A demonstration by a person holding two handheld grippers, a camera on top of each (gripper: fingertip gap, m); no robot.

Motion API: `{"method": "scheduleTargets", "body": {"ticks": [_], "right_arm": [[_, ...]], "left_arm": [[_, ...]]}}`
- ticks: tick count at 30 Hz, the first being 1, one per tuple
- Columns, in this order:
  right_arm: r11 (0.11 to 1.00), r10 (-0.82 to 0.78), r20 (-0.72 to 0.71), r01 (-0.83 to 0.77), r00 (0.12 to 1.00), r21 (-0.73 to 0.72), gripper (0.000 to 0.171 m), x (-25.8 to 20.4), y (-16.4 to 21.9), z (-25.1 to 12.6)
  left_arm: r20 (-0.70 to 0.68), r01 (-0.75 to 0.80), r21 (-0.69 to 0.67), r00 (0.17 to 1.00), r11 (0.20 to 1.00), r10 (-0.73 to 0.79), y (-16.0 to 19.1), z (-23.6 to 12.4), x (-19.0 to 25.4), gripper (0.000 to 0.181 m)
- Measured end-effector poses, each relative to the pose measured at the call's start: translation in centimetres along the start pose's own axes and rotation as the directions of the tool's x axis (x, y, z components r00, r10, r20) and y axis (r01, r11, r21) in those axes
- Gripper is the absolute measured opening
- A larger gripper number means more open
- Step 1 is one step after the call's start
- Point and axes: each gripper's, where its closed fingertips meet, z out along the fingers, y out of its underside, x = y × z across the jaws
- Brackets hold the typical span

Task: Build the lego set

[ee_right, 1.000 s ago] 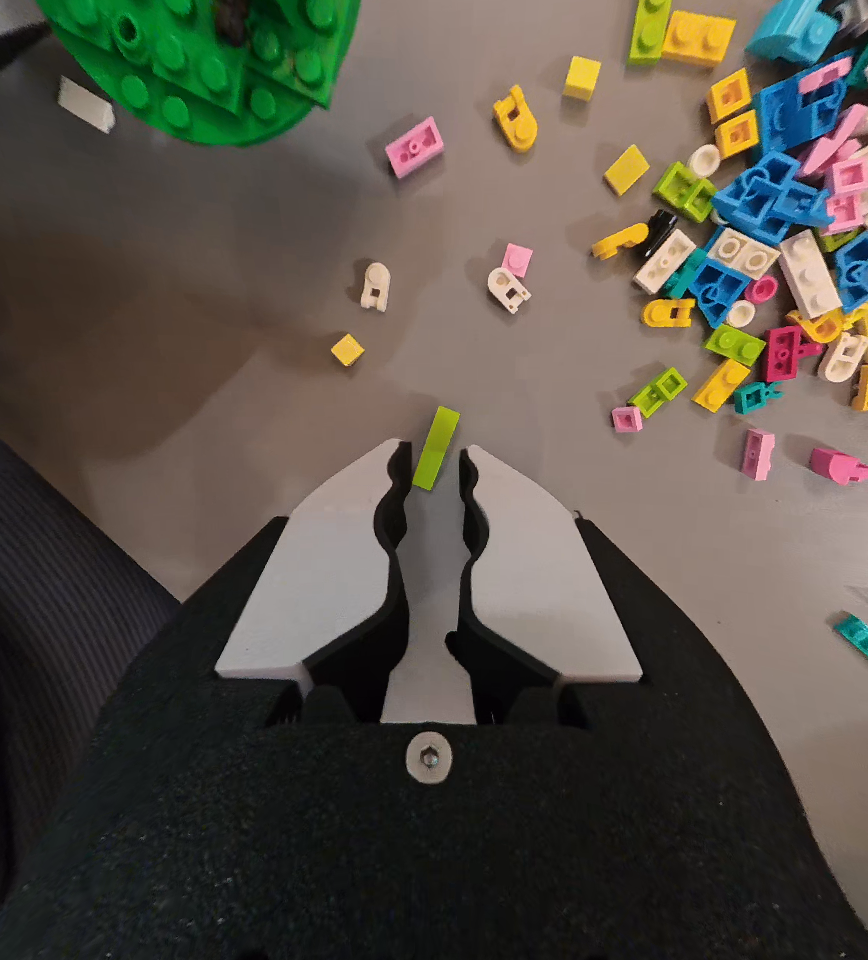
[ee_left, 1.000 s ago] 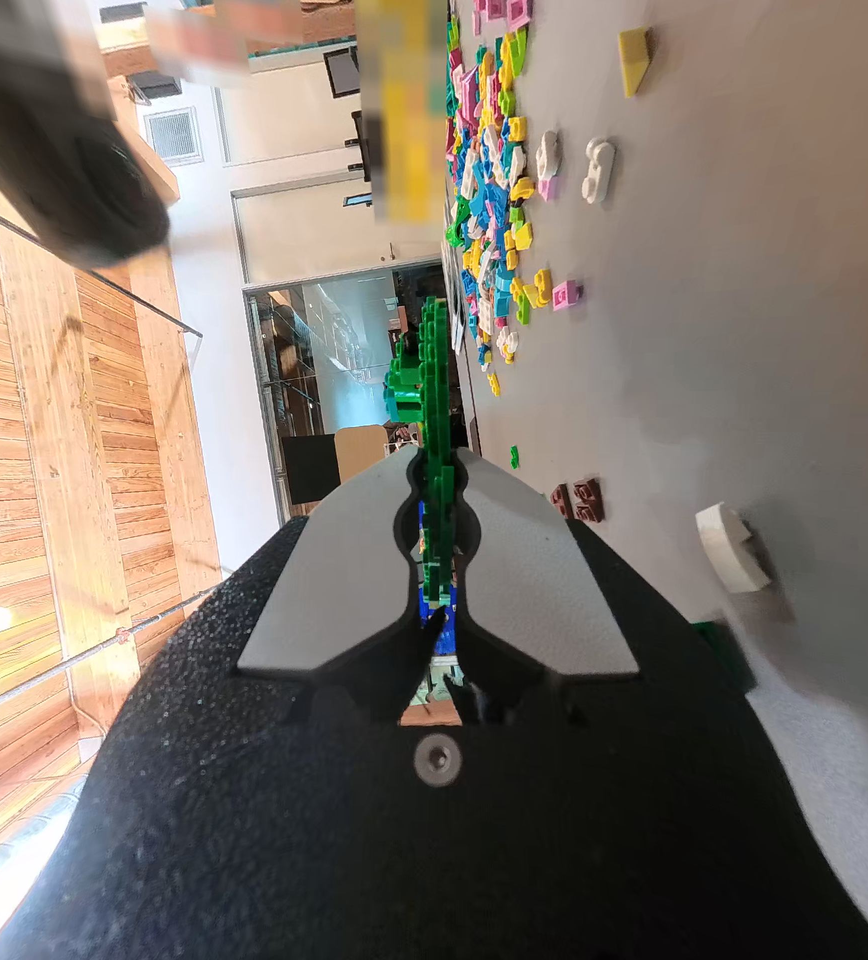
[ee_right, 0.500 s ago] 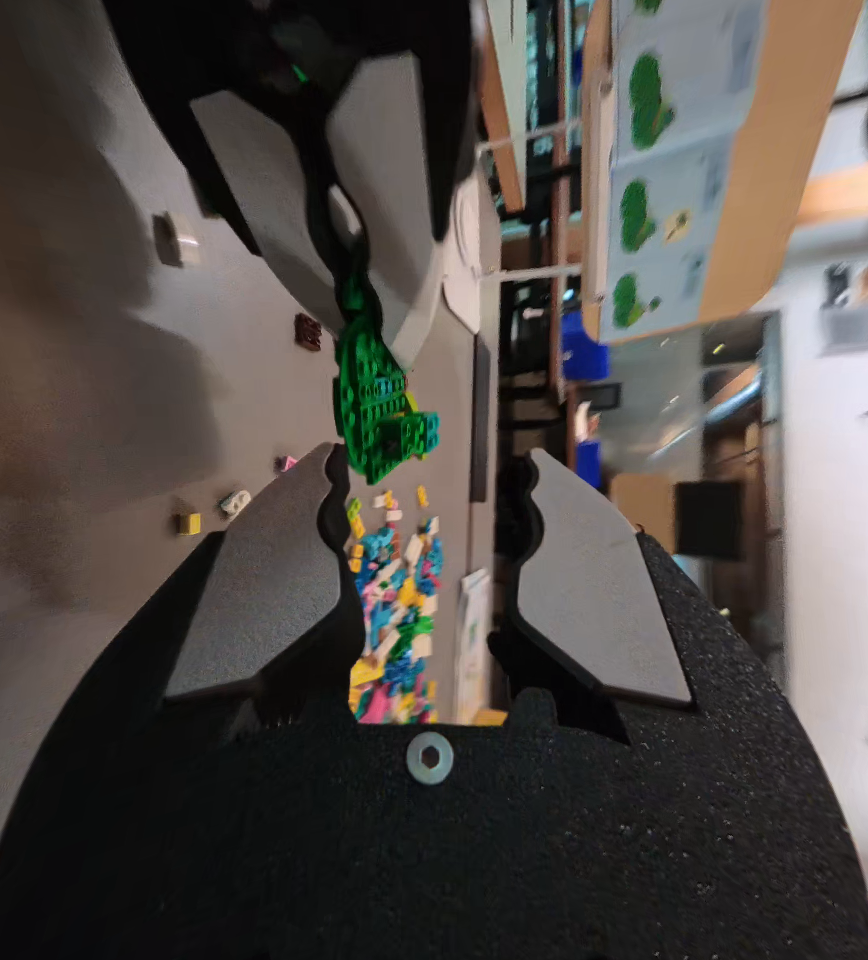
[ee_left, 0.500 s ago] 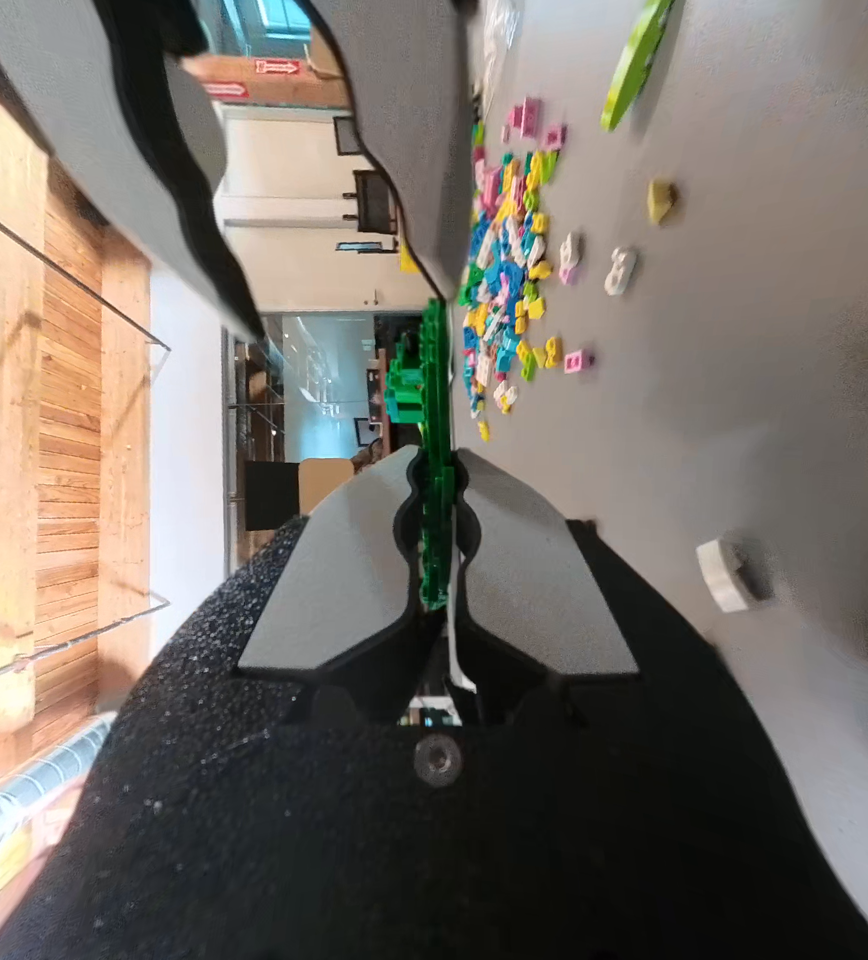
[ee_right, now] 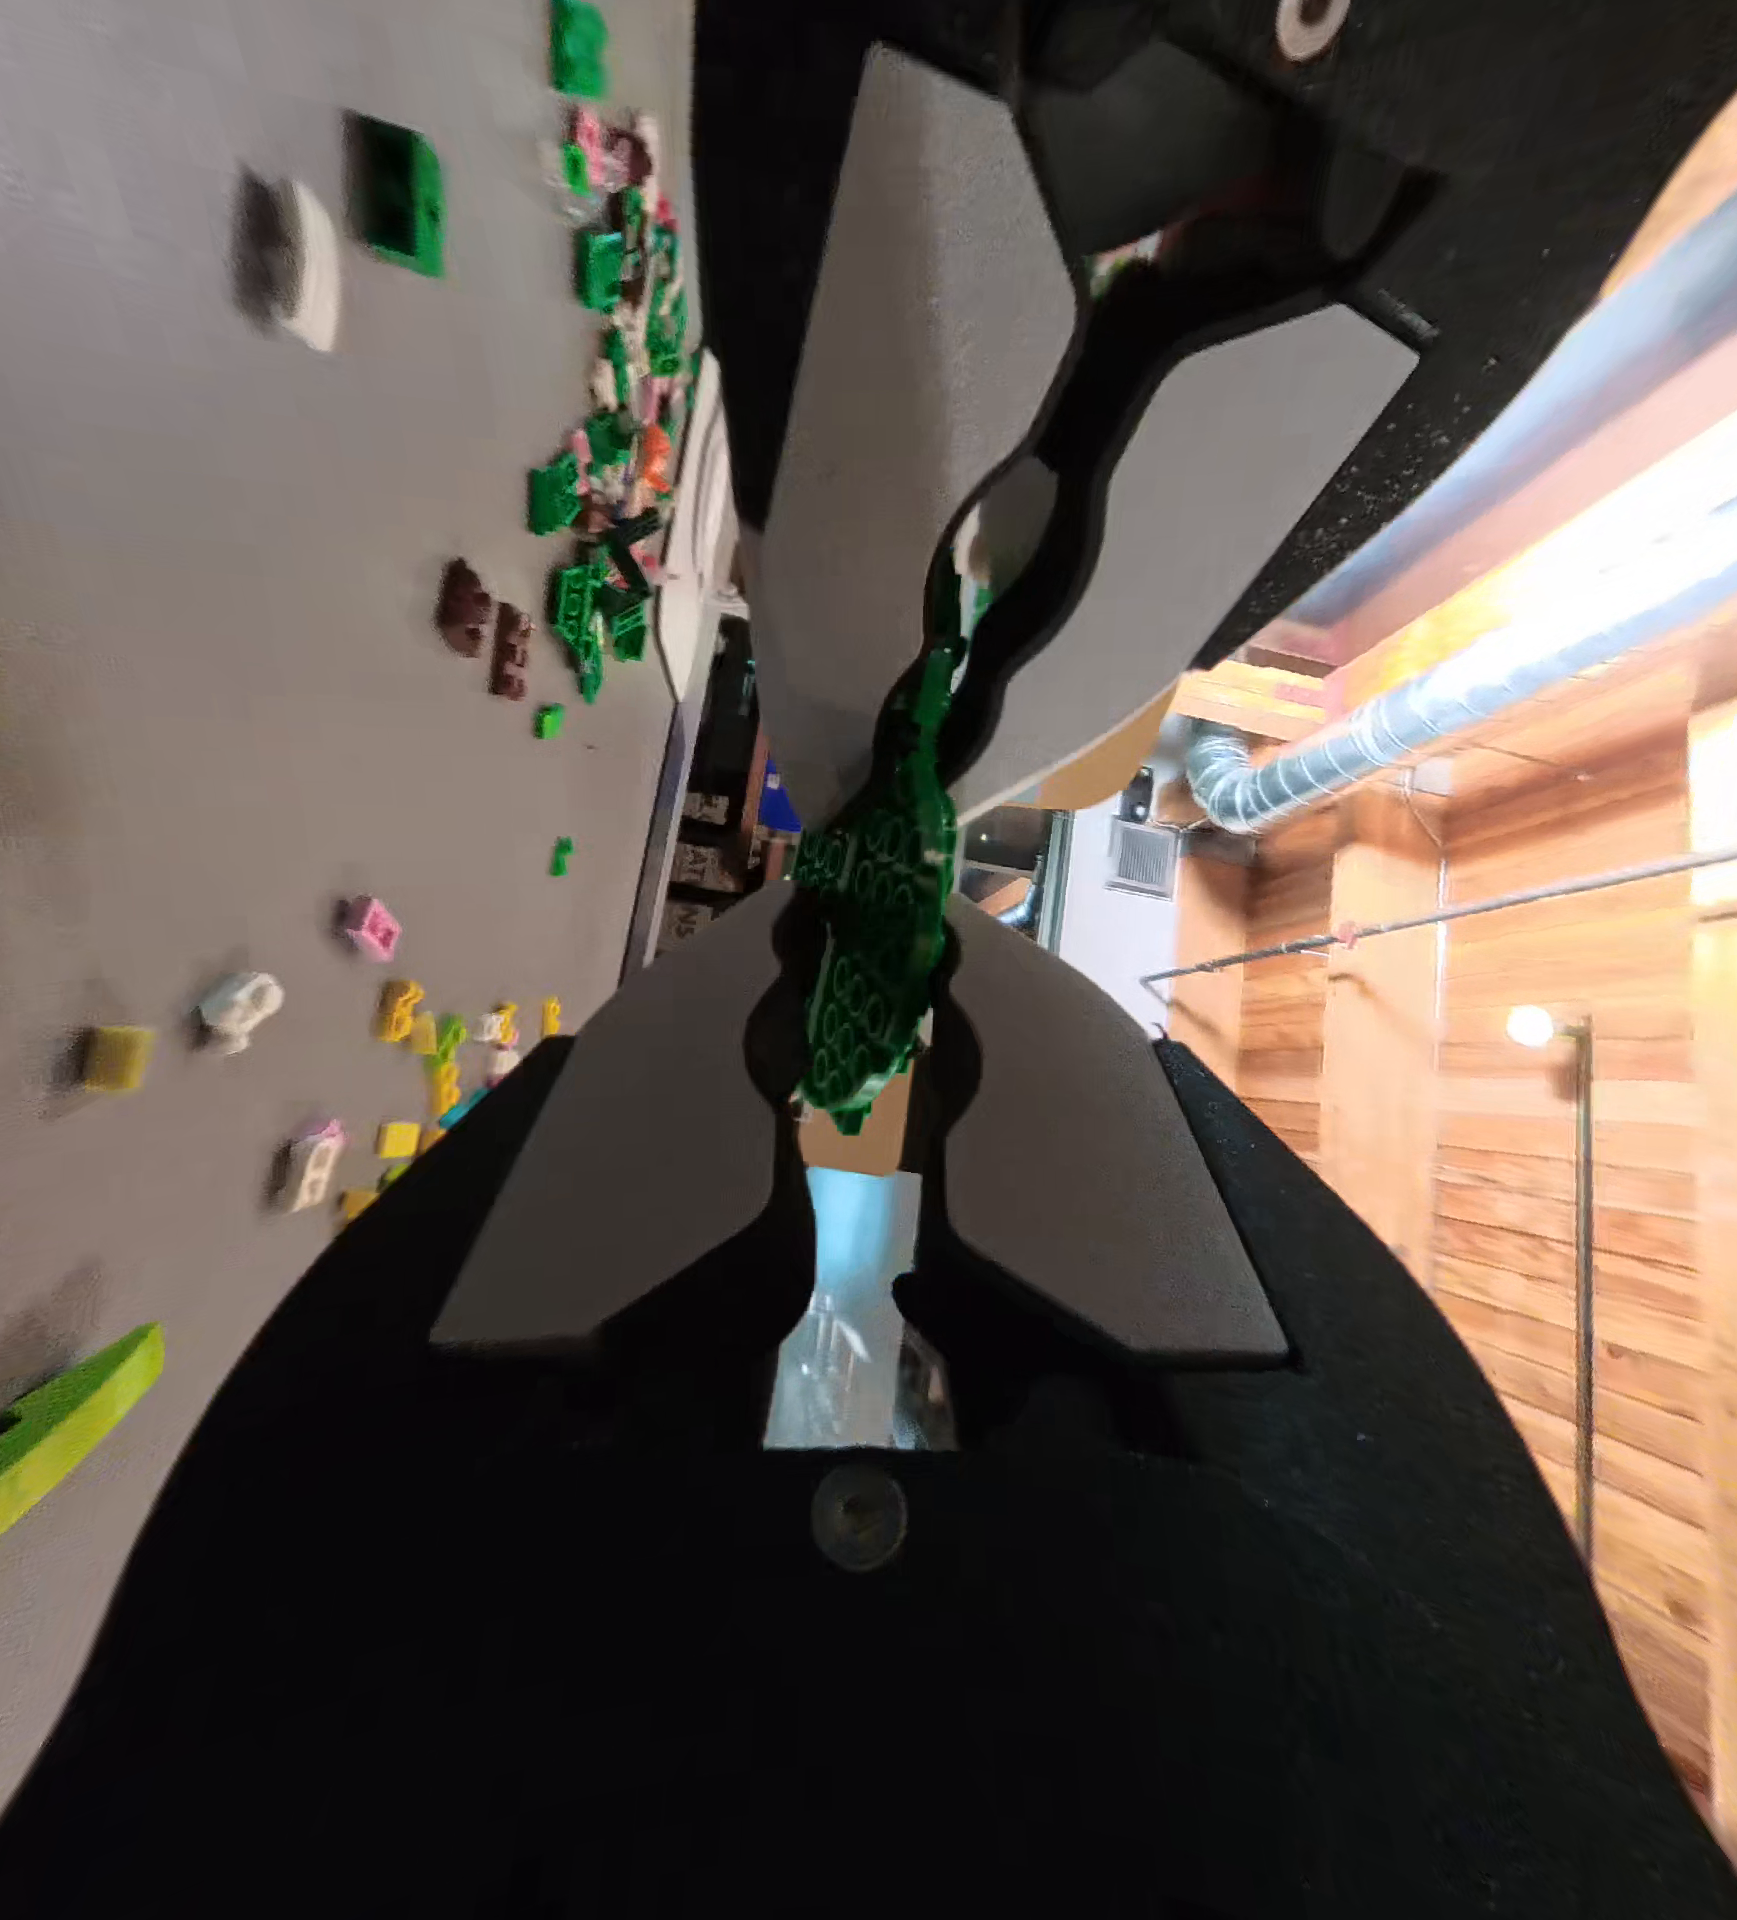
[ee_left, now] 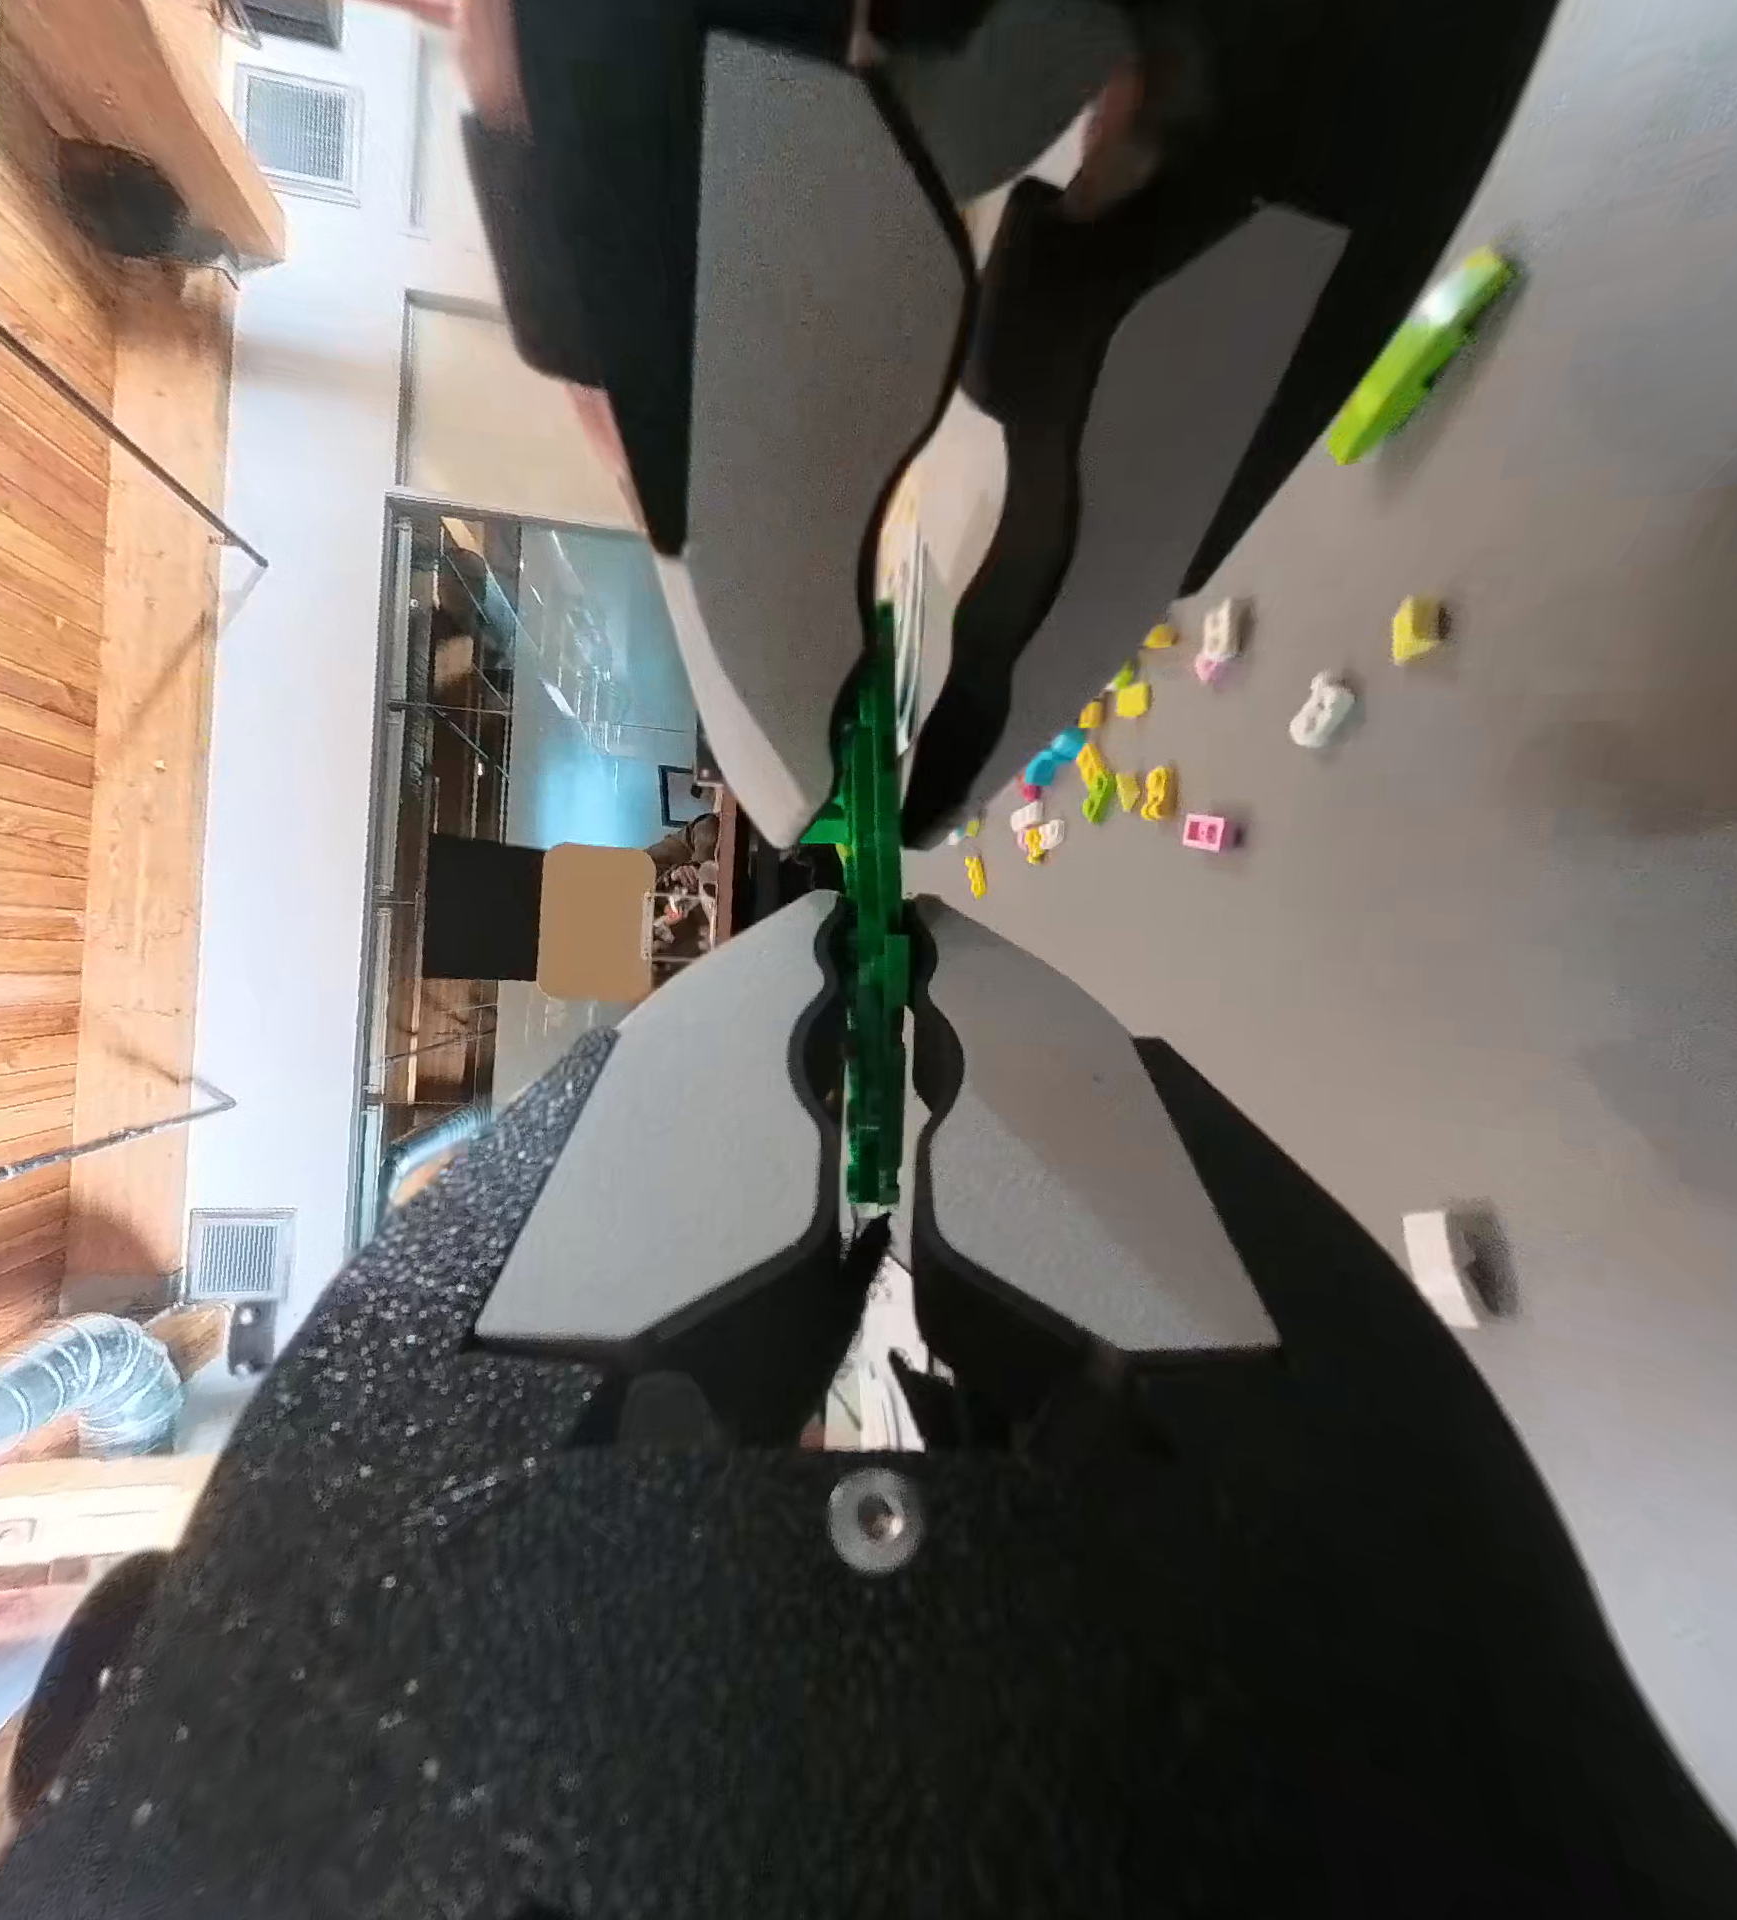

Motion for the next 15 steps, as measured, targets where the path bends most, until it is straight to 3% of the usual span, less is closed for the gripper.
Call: {"method": "scheduleTargets", "body": {"ticks": [3, 7, 9, 11, 12, 13, 15], "right_arm": [[0.998, 0.060, -0.045, -0.061, 0.997, -0.005, 0.008, 1.0, 0.8, -0.3], [0.996, 0.087, -0.087, -0.089, 0.992, -0.020, 0.008, 1.5, 2.4, -0.8], [0.994, 0.103, -0.090, -0.105, 0.991, -0.010, 0.008, 1.3, 2.9, -1.1], [0.993, 0.116, -0.100, -0.116, 0.988, 0.006, 0.008, 1.3, 3.1, -1.5], [0.992, 0.129, -0.105, -0.128, 0.986, 0.013, 0.008, 1.2, 3.2, -1.6], [0.990, 0.144, -0.110, -0.142, 0.984, 0.019, 0.008, 1.2, 3.3, -1.7], [0.986, 0.166, -0.116, -0.165, 0.979, 0.022, 0.007, 1.3, 3.5, -1.8]], "left_arm": [[-0.024, 0.094, -0.018, 0.995, 0.995, -0.095, -0.6, -0.1, -0.6, 0.025], [-0.055, 0.272, -0.149, 0.958, 0.951, -0.282, 0.7, -0.7, -1.1, 0.093], [-0.110, 0.466, -0.150, 0.869, 0.872, -0.483, 0.9, -1.6, -0.6, 0.103], [-0.203, 0.740, -0.114, 0.636, 0.663, -0.744, 0.2, -2.6, -0.3, 0.099], [-0.259, 0.865, -0.090, 0.458, 0.494, -0.850, -0.4, -3.0, -0.6, 0.097], [-0.324, 0.957, -0.075, 0.243, 0.281, -0.914, -1.0, -3.4, -1.3, 0.097], [-0.417, 0.986, -0.086, -0.168, -0.146, -0.893, -1.3, -3.7, -2.7, 0.097]]}}
